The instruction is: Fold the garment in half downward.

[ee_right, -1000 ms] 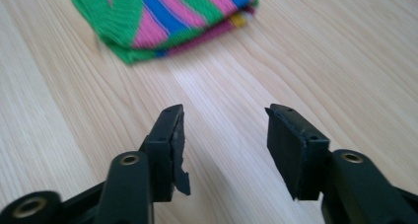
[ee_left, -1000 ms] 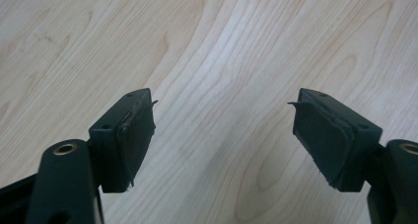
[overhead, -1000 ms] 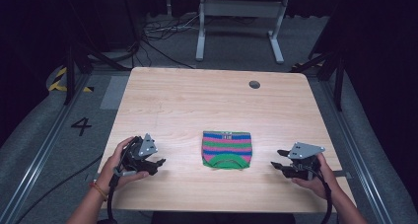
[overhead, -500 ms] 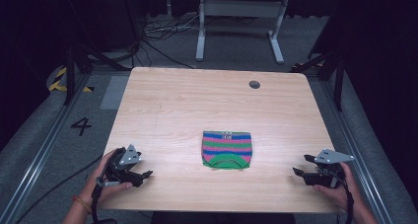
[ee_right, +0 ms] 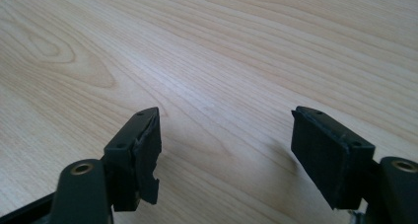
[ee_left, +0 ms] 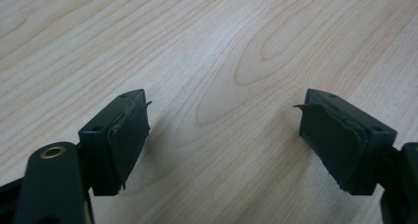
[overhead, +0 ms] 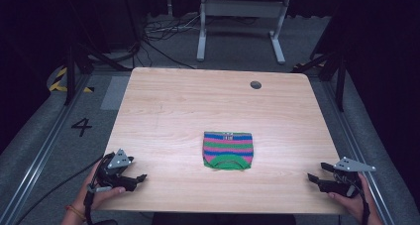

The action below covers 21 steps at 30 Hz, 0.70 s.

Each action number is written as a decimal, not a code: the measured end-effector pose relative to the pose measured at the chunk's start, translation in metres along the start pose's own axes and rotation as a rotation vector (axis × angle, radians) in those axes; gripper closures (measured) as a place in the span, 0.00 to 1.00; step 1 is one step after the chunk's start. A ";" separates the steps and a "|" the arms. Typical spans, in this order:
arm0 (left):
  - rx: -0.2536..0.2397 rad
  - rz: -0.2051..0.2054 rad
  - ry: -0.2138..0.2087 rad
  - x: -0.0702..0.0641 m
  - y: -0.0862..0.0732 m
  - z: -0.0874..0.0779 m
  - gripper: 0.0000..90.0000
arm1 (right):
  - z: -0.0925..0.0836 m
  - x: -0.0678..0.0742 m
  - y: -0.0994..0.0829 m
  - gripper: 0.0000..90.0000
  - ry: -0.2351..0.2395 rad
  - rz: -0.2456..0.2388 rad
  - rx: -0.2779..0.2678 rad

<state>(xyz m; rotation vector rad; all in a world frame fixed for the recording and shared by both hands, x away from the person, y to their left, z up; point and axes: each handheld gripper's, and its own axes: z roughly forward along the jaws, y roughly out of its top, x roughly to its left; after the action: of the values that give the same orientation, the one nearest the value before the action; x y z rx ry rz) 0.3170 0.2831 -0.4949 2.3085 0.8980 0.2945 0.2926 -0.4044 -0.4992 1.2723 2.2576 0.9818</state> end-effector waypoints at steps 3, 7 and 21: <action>-0.046 -0.018 -0.003 0.001 -0.007 0.001 0.20 | -0.001 -0.004 -0.005 0.29 0.000 0.033 -0.012; -0.048 -0.027 0.011 0.000 -0.008 0.000 0.18 | -0.001 -0.006 -0.007 0.27 -0.003 0.053 -0.008; -0.047 -0.064 0.035 -0.001 -0.008 0.001 0.17 | 0.004 -0.004 -0.004 0.23 -0.041 0.044 0.002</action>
<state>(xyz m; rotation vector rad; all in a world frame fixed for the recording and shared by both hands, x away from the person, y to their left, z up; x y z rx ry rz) 0.3125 0.2859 -0.5006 2.2333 0.9703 0.3257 0.2943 -0.4073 -0.5048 1.3359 2.2093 0.9596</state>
